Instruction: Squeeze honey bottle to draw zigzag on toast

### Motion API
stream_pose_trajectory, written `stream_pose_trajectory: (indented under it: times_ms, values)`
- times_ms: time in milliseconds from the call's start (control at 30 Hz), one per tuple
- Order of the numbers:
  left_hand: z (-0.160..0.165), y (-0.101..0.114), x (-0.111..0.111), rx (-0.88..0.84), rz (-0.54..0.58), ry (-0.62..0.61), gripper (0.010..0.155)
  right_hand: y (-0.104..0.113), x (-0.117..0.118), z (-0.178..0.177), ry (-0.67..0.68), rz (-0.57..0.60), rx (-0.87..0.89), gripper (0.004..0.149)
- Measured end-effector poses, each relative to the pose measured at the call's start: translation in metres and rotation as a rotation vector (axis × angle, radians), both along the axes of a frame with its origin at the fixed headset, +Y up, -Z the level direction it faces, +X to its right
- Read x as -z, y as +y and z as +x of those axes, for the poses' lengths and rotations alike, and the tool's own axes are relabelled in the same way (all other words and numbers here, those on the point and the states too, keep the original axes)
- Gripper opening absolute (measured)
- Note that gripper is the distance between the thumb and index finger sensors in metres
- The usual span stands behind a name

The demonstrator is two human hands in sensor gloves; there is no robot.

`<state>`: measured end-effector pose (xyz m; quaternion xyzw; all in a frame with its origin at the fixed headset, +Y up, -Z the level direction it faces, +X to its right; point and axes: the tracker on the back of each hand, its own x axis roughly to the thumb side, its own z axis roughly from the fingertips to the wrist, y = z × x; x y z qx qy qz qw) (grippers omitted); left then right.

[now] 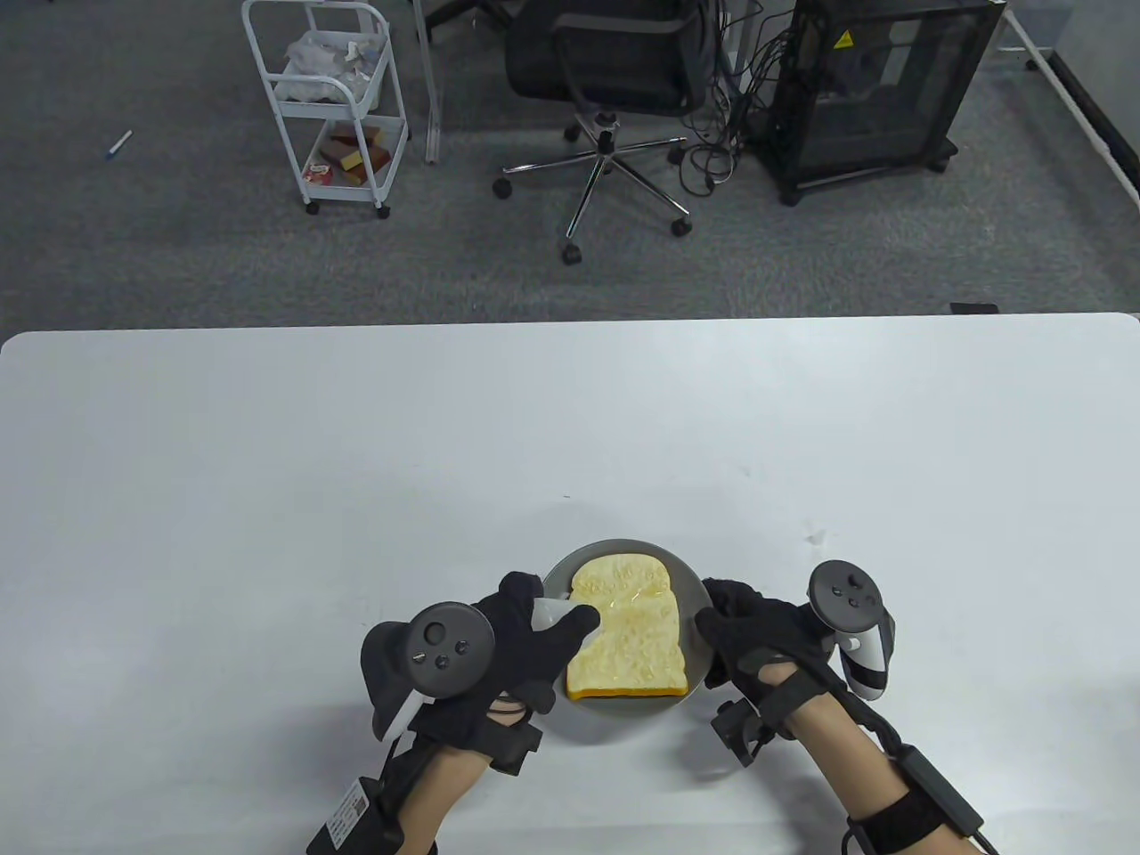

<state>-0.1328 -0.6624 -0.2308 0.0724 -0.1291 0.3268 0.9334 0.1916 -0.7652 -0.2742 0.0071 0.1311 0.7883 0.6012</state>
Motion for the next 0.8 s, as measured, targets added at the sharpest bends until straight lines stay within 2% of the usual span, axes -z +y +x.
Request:
stream_pose_trajectory:
  times_ms: [800]
  values:
    - [0.030,0.000,-0.001,-0.003,0.018,-0.067,0.074,-0.002,0.000,-0.003,0.009,-0.004,-0.012,0.056]
